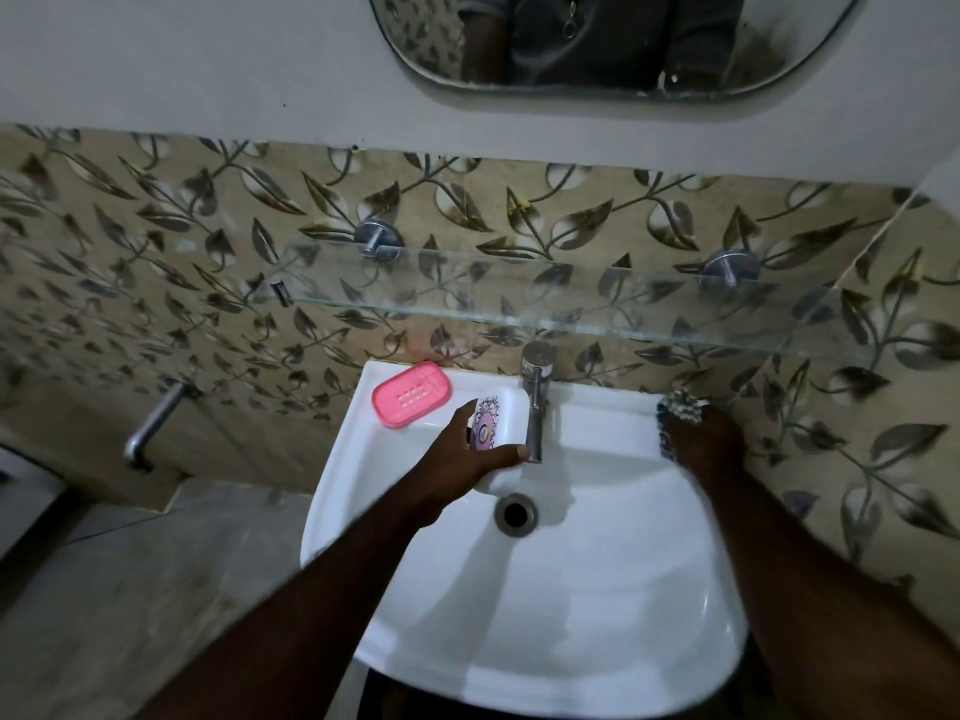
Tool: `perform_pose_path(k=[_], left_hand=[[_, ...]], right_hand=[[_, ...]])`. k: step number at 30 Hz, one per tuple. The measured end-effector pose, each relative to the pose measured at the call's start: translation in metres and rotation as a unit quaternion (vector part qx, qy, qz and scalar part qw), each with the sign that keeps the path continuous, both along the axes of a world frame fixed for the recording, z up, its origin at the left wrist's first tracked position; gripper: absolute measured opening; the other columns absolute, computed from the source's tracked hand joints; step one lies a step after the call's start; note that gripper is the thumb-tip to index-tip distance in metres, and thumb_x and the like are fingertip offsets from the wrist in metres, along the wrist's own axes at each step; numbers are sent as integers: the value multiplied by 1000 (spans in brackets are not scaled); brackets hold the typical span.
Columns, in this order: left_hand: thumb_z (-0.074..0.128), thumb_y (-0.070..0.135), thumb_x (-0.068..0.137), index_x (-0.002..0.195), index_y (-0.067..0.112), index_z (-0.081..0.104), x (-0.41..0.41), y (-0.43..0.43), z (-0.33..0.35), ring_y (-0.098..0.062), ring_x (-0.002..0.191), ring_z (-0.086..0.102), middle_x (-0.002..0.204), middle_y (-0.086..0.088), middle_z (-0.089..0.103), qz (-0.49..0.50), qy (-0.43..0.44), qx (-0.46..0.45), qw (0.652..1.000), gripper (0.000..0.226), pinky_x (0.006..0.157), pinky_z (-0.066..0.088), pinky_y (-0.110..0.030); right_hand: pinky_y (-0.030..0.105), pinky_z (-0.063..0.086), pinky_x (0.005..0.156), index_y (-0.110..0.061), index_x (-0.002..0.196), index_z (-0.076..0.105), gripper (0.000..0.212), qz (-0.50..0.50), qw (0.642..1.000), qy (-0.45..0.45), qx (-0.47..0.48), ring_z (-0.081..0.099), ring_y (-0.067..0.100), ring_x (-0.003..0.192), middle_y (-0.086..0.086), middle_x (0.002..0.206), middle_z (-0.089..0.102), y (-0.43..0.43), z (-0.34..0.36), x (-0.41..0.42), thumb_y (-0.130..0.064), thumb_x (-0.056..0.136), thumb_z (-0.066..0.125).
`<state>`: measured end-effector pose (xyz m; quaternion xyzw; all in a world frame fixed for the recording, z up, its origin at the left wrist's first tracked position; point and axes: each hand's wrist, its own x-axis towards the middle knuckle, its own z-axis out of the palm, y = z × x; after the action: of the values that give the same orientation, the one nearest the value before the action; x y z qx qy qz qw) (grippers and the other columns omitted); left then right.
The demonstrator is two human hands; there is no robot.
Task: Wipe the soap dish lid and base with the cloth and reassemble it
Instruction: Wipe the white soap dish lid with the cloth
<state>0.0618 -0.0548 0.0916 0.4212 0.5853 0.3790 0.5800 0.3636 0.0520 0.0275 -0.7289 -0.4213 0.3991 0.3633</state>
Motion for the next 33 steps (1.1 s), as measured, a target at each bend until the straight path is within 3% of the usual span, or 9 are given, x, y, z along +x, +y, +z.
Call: perform_pose_path(k=[2, 5, 8, 11, 13, 17, 23, 28, 33], left_hand=[[85, 31, 62, 134, 33, 41, 4, 0, 2, -15, 100, 68, 117, -1, 66, 2, -16, 2, 1000, 84, 84, 57, -35], [85, 34, 57, 137, 32, 39, 11, -3, 4, -23, 105, 66, 121, -8, 63, 6, -44, 0, 999, 92, 82, 56, -35], [82, 31, 58, 136, 30, 42, 18, -8, 5, -27, 107, 64, 122, -13, 62, -1, -78, 5, 997, 88, 76, 54, -33], [77, 22, 65, 135, 29, 42, 27, -13, 9, -26, 104, 64, 120, -15, 61, -13, -102, 11, 995, 78, 73, 53, -30], [77, 22, 64, 126, 35, 45, 36, -18, 11, -23, 103, 65, 119, -10, 62, -37, -92, 25, 995, 71, 76, 55, -31], [80, 22, 62, 116, 44, 47, 46, -28, 17, -15, 111, 62, 122, 5, 61, -68, -58, 68, 994, 67, 90, 54, -33], [74, 11, 70, 137, 29, 39, 30, -37, 31, -18, 113, 61, 127, 0, 60, -100, -65, 92, 989, 78, 85, 55, -30], [60, 52, 82, 134, 25, 47, 29, -44, 38, -19, 113, 62, 126, -1, 64, -19, -123, 67, 990, 60, 93, 50, -36], [51, 59, 87, 123, 26, 59, 31, -57, 31, -27, 110, 65, 118, -6, 69, 33, -93, 79, 992, 49, 92, 52, -46]], right_hand=[[45, 52, 58, -10, 77, 70, 34, -60, 986, 151, 47, 61, 34, 70, 10, 69, 68, -11, 4, 4, -39, 60, 79], [63, 53, 83, 1, 112, 68, 48, -45, 930, 344, 117, 67, 41, 96, 26, 108, 69, -44, 36, -13, -31, 75, 71], [57, 46, 95, -3, 121, 66, 79, 25, 851, 518, 81, 63, 36, 111, 21, 122, 65, -83, 72, -36, -37, 51, 82], [54, 48, 92, -6, 116, 69, 80, 60, 796, 600, 55, 65, 37, 108, 20, 119, 67, -114, 87, -62, -33, 42, 85], [55, 49, 92, -2, 123, 63, 86, 73, 784, 617, 23, 62, 40, 111, 24, 123, 63, -126, 94, -81, -34, 47, 86], [46, 56, 86, -4, 109, 72, 69, 119, 802, 586, -2, 69, 34, 101, 23, 114, 68, -142, 106, -108, -33, 50, 94], [58, 50, 91, 7, 117, 62, 46, 103, 864, 493, -20, 63, 46, 106, 34, 119, 62, -143, 110, -119, -1, 73, 73], [51, 52, 88, -3, 112, 68, 35, 138, 877, 461, 9, 67, 39, 102, 24, 111, 70, -152, 120, -136, -2, 77, 68], [51, 54, 84, -4, 110, 69, 30, 153, 874, 461, 5, 68, 41, 99, 24, 108, 71, -164, 117, -144, 8, 83, 62]])
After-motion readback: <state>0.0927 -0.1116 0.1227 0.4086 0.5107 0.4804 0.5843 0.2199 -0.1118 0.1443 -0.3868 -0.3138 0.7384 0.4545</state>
